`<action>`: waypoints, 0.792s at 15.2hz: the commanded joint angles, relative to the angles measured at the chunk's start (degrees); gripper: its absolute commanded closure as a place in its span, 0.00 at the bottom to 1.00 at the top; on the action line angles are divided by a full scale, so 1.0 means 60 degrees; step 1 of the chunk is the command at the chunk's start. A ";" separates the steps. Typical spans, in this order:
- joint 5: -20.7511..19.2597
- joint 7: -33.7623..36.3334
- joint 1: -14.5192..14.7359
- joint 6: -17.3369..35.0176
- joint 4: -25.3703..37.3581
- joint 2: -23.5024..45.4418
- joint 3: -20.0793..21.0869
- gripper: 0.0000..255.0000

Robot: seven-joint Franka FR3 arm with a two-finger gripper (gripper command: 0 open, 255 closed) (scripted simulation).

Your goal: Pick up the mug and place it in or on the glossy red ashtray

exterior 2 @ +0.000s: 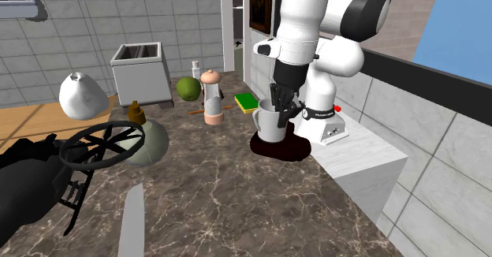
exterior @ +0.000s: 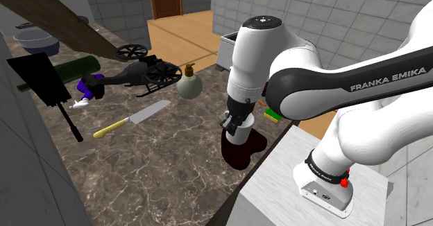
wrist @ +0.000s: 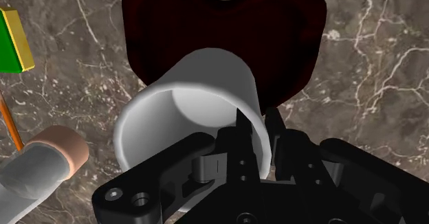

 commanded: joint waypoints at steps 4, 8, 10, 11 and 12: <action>0.0000 0.0000 0.0000 0.0002 0.0001 -0.0001 0.0000 0.00; -0.0031 -0.0010 0.0016 -0.0388 0.0221 -0.0173 -0.0086 0.00; -0.0105 -0.0019 0.0031 -0.1137 0.0698 -0.0451 -0.0247 0.00; -0.0136 -0.0021 0.0031 -0.1422 0.0898 -0.0537 -0.0305 0.00; -0.0137 -0.0020 0.0032 -0.1422 0.0898 -0.0537 -0.0306 0.00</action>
